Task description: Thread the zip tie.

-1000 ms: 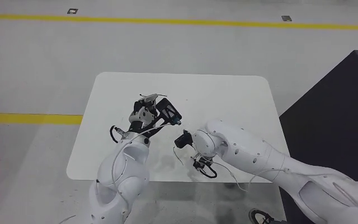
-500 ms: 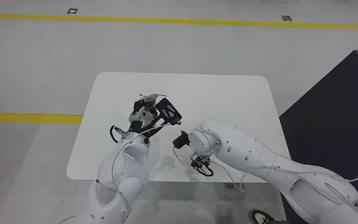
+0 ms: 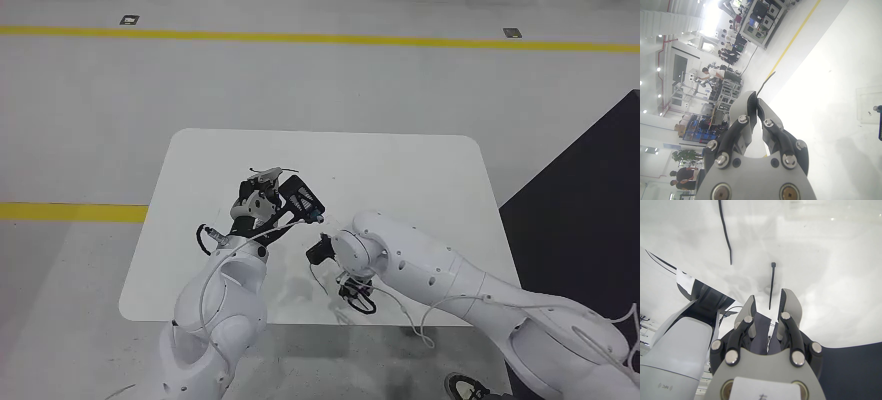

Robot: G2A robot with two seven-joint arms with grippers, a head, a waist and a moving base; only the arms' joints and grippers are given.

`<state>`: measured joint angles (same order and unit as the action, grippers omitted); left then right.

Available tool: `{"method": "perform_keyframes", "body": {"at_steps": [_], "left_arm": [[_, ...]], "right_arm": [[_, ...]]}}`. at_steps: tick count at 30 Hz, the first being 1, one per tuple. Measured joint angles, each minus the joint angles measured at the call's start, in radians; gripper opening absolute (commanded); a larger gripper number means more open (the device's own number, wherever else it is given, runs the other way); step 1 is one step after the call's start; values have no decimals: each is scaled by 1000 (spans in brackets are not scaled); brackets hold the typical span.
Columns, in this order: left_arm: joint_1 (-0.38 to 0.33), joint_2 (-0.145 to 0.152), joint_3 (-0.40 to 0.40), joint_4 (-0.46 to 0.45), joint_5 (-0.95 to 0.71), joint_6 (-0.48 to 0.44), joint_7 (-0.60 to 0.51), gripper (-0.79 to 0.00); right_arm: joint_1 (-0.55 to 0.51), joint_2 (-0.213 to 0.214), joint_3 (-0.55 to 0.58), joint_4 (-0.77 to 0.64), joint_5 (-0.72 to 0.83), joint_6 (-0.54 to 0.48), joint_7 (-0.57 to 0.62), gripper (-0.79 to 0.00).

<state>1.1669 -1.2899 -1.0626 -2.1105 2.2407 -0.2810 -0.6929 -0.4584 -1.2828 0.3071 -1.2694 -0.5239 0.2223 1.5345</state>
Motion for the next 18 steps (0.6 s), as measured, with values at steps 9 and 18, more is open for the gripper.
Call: {"method": "perform_keyframes", "body": {"at_steps": [9, 18], "left_arm": [[0, 0, 0, 0, 0, 0, 0, -785], [0, 0, 0, 0, 0, 0, 0, -785]], "right_arm": [[-3, -21, 2, 36, -9, -7, 1, -554], [-3, -39, 4, 66, -13, -11, 1, -591]]}}
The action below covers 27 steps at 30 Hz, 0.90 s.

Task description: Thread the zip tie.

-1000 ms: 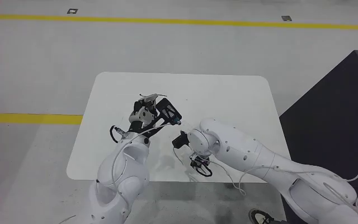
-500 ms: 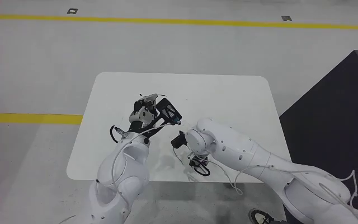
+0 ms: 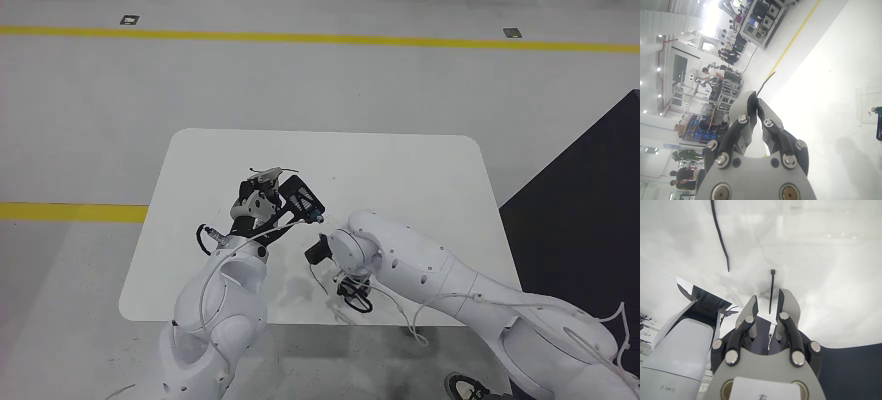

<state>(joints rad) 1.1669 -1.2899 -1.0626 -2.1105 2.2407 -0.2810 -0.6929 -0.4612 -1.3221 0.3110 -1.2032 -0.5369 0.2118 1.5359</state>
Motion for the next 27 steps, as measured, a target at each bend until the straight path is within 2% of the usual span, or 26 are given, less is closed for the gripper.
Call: {"method": "perform_keyframes", "body": {"at_steps": [8, 11, 17, 19, 22, 27], "left_arm": [[0, 0, 0, 0, 0, 0, 0, -785], [0, 0, 0, 0, 0, 0, 0, -785], [0, 0, 0, 0, 0, 0, 0, -785], [0, 0, 0, 0, 0, 0, 0, -785], [0, 0, 0, 0, 0, 0, 0, -785], [0, 0, 0, 0, 0, 0, 0, -785]], "right_arm": [[-2, -10, 4, 24, -9, 0, 0, -625], [-1, -14, 5, 32, -9, 1, 0, -680], [-2, -20, 8, 39, -16, 2, 0, -711], [-3, -22, 8, 41, -18, 3, 0, -760], [-2, -24, 9, 44, -24, 6, 0, -785], [-3, -29, 10, 50, -26, 9, 0, -785]]}}
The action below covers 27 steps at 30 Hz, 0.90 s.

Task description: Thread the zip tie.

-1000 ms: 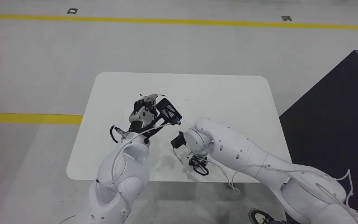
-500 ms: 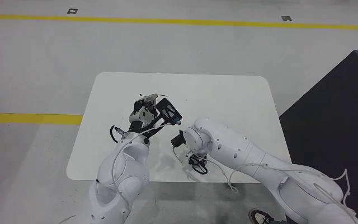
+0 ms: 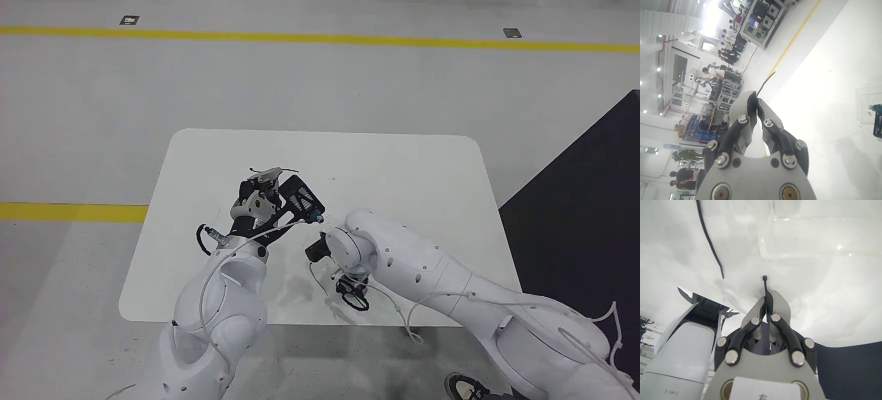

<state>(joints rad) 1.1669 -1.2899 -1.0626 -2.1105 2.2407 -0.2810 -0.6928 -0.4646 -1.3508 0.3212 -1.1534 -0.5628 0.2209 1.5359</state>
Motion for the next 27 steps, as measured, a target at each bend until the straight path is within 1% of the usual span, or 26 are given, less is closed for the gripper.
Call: {"method": "perform_keyframes", "body": {"at_steps": [8, 11, 14, 17, 20, 23, 24, 26, 27], "left_arm": [[0, 0, 0, 0, 0, 0, 0, -785], [0, 0, 0, 0, 0, 0, 0, -785], [0, 0, 0, 0, 0, 0, 0, -785], [0, 0, 0, 0, 0, 0, 0, -785], [0, 0, 0, 0, 0, 0, 0, -785], [0, 0, 0, 0, 0, 0, 0, -785], [0, 0, 0, 0, 0, 0, 0, -785], [0, 0, 0, 0, 0, 0, 0, -785], [0, 0, 0, 0, 0, 0, 0, -785]], "right_arm": [[0, -1, 10, 3, -7, -4, 0, -785], [10, 11, 33, -20, 1, -9, 0, -785], [16, 38, 70, -52, 27, -29, 0, -785], [6, 83, 126, -90, 87, -89, 0, -785], [-15, 148, 206, -115, 194, -193, 0, -785], [-55, 228, 297, -141, 311, -323, 0, -785], [-77, 262, 331, -158, 357, -382, 0, -785], [-114, 313, 377, -190, 424, -470, 0, -785], [-139, 347, 406, -222, 473, -511, 0, -785]]}}
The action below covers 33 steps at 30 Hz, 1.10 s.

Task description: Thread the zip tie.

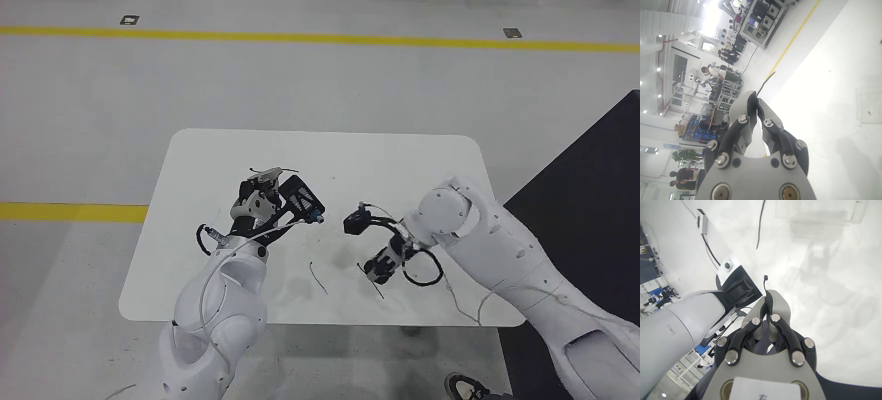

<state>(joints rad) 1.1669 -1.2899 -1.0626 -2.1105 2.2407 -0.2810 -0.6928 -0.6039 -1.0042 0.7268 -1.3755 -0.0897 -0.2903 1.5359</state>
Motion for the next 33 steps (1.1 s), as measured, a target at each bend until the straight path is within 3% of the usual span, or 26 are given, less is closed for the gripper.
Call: {"method": "perform_keyframes", "body": {"at_steps": [4, 9, 23, 25, 29, 33], "left_arm": [[0, 0, 0, 0, 0, 0, 0, -785], [0, 0, 0, 0, 0, 0, 0, -785], [0, 0, 0, 0, 0, 0, 0, -785], [0, 0, 0, 0, 0, 0, 0, -785], [0, 0, 0, 0, 0, 0, 0, -785], [0, 0, 0, 0, 0, 0, 0, -785]], "right_arm": [[-84, 104, 90, -166, 164, -10, -16, -785], [-183, 209, 145, -284, 278, -125, -131, -785], [-187, 217, 148, -294, 284, -135, -150, -785], [-196, 223, 163, -351, 209, -124, -203, -785], [-271, 253, 249, -487, -89, -117, -327, -785], [-415, 295, 389, -603, -260, -194, -435, -785]]}}
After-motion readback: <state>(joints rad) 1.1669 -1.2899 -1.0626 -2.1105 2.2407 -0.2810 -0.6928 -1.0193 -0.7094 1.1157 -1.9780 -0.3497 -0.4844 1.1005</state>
